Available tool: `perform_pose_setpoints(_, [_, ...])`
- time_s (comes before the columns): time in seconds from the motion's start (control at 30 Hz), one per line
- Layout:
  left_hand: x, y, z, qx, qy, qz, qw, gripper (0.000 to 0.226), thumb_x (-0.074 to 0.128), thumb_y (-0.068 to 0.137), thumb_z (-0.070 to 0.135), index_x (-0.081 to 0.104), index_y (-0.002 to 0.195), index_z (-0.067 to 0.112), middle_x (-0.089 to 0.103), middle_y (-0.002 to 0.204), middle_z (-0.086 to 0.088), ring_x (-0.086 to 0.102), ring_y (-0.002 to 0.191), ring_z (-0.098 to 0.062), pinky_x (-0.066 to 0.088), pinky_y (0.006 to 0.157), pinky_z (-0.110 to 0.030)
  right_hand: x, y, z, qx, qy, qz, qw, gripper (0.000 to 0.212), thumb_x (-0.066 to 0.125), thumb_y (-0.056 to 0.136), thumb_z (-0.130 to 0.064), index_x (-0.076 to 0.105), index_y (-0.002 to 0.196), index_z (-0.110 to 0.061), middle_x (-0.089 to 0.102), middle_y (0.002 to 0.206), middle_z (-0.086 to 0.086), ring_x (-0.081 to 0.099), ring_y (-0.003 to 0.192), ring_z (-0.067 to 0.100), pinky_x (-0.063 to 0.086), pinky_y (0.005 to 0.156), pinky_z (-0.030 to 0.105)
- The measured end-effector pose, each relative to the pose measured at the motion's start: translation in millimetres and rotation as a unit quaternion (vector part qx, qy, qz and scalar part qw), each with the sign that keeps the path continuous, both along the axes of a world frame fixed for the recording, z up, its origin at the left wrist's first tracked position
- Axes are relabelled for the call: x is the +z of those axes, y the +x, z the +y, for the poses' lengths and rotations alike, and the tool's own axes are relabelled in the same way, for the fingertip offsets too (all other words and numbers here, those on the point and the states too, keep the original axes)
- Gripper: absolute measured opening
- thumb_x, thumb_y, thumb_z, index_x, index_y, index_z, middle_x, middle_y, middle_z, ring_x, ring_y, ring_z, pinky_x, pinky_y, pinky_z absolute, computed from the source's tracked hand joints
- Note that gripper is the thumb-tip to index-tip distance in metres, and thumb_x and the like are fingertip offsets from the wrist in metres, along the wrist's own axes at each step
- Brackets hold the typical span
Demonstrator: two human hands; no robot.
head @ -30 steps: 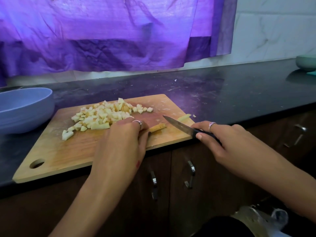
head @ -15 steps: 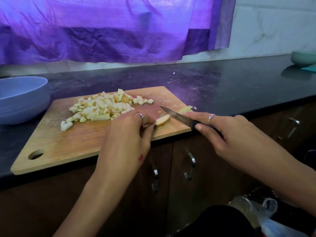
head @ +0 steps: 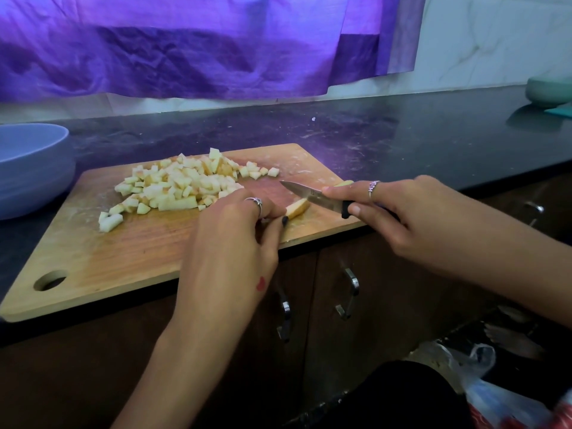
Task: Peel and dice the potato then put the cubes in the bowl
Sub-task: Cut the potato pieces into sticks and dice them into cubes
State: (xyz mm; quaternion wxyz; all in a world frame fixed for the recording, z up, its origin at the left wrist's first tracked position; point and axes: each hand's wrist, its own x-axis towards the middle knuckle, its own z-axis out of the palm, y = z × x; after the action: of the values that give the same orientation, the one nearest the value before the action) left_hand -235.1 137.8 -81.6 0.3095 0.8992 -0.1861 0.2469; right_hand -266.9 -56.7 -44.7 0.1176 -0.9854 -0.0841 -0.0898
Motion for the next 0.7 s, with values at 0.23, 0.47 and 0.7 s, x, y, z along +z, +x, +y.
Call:
perform_pose_setpoints(0.23, [-0.9,-0.1,-2.1,0.015,0.002,0.002,1.0,0.009,0.064,0.088,0.023,0.073,0.091,0.023,0.048,0.075,0.015,0.045,0.07,-0.003,0.031,0.057,-0.017,1.7,10.8,7.6,-0.001,-0.037,0.007,0.999,0.038,0.035,0.1,-0.042,0.037,0.133,-0.059,0.057,0.09,0.005,0.053,0.075,0.028,0.044,0.07,0.034])
perform_pose_setpoints(0.47, [-0.3,-2.4,-0.3,-0.003,-0.005,0.008,1.0,0.007,0.064,0.089,0.023,0.071,0.088,0.024,0.052,0.08,0.014,0.047,0.073,-0.001,0.034,0.061,-0.008,-1.7,-4.2,-0.2,0.005,0.03,-0.072,0.997,0.037,0.04,0.098,-0.039,0.045,0.13,-0.057,0.041,0.056,-0.006,0.04,0.047,0.014,0.033,0.049,0.027])
perform_pose_setpoints(0.7, [-0.5,-1.7,-4.6,0.008,-0.013,0.011,1.0,0.006,0.065,0.089,0.023,0.07,0.088,0.026,0.052,0.08,0.015,0.048,0.072,0.001,0.033,0.059,-0.009,-5.3,-8.4,-2.1,0.003,0.005,-0.041,0.999,0.038,0.037,0.096,-0.044,0.041,0.129,-0.062,0.051,0.069,-0.001,0.035,0.05,0.015,0.03,0.051,0.028])
